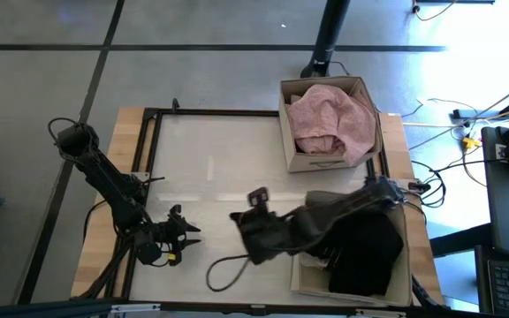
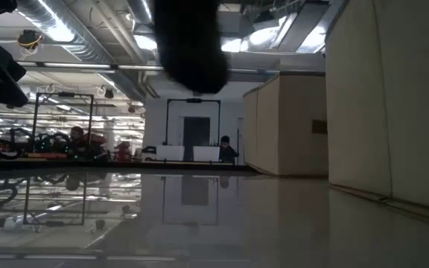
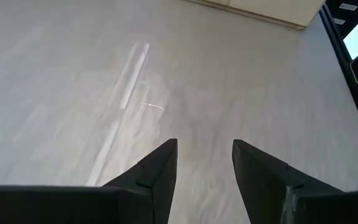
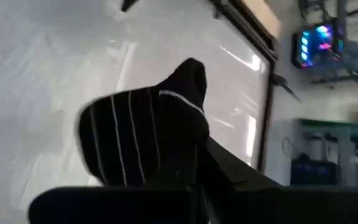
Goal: Sort clothes
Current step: Put the black striped sock into the bottom laundry organizer
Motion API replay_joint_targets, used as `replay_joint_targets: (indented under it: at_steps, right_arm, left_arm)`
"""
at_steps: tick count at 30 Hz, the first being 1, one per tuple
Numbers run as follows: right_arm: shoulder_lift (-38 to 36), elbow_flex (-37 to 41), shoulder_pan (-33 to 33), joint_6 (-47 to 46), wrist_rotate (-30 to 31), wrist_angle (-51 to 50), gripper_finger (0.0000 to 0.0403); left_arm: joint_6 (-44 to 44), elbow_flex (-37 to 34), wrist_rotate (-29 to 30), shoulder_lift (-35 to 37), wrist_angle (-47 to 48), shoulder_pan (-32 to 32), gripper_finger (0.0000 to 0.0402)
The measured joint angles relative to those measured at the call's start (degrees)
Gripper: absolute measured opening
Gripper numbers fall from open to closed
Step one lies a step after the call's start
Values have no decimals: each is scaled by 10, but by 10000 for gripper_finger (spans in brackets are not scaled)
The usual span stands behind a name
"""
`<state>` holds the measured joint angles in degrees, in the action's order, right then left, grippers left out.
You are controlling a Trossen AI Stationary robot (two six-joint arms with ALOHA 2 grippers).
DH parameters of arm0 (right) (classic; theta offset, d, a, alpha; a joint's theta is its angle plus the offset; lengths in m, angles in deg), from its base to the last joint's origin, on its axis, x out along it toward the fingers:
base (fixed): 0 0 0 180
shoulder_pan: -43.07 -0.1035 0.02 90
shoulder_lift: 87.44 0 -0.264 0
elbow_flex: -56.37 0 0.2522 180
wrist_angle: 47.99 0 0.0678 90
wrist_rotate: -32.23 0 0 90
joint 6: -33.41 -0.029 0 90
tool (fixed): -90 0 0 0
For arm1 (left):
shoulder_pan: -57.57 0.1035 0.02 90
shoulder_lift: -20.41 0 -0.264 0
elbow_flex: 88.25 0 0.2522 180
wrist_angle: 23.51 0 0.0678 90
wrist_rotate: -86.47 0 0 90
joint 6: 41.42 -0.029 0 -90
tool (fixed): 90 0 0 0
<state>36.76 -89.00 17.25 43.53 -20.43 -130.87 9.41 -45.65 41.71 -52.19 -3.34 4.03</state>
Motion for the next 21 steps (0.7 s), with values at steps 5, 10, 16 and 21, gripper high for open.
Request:
replay_joint_targets:
  at_steps: [5,10,16,21]
  right_arm:
    - [-72,1,-33,-85,45,-86,16]
    - [-137,0,-71,-185,69,-180,16]
    - [-199,12,-140,-295,98,-209,16]
    - [-232,57,-188,-368,108,-208,16]
  left_arm:
    - [0,0,0,0,0,0,146]
    - [2,0,0,0,1,0,146]
    - [2,0,1,0,0,1,146]
    - [1,0,2,0,3,1,146]
